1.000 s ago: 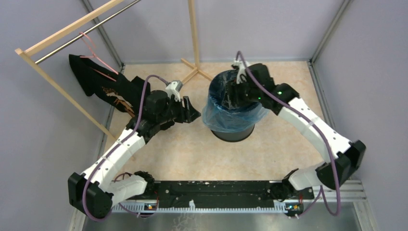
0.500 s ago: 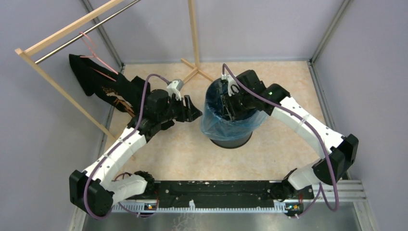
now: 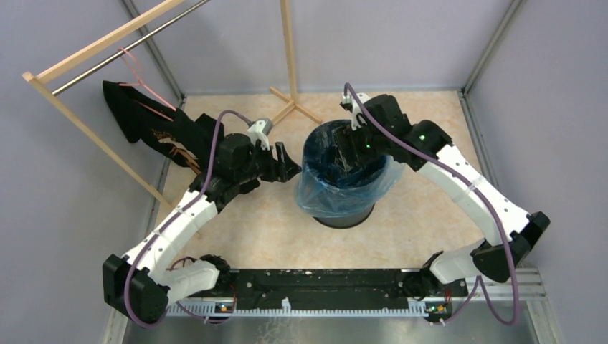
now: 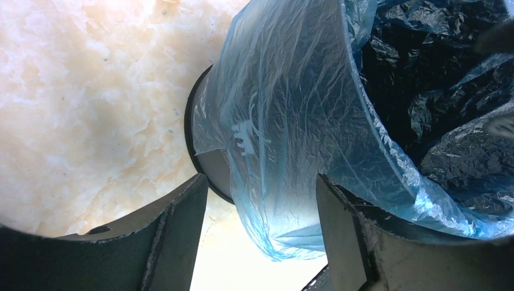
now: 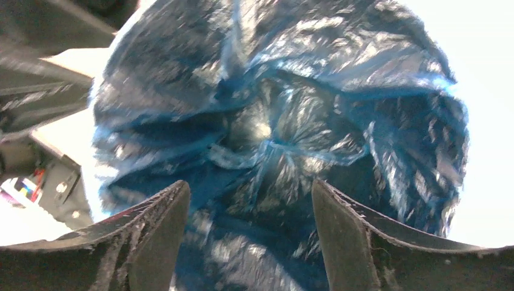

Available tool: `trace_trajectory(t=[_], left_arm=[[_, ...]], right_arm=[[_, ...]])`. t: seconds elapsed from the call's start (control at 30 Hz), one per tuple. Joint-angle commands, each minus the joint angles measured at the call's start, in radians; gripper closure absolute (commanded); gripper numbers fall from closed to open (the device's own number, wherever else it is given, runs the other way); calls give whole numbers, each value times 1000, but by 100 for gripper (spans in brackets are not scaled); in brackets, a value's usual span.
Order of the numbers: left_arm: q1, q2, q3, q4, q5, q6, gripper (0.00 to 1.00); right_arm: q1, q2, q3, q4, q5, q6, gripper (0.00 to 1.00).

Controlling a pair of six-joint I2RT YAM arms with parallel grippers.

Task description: Put the trash bags into the trash bin

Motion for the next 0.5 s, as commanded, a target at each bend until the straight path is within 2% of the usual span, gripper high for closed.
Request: trace_trajectory(t=[0.0,0.17,0.47], left_arm=[[0,-60,29,-22,-6,20,26],[-1,-105,23,-44,-33,19,12],[0,-101,15,-19,15,-1,9]], right_arm=[[11,101,20,28,169,-19,24],[45,157,-76,88,180,-33,14],[60,235,-302,316,151,17,11]])
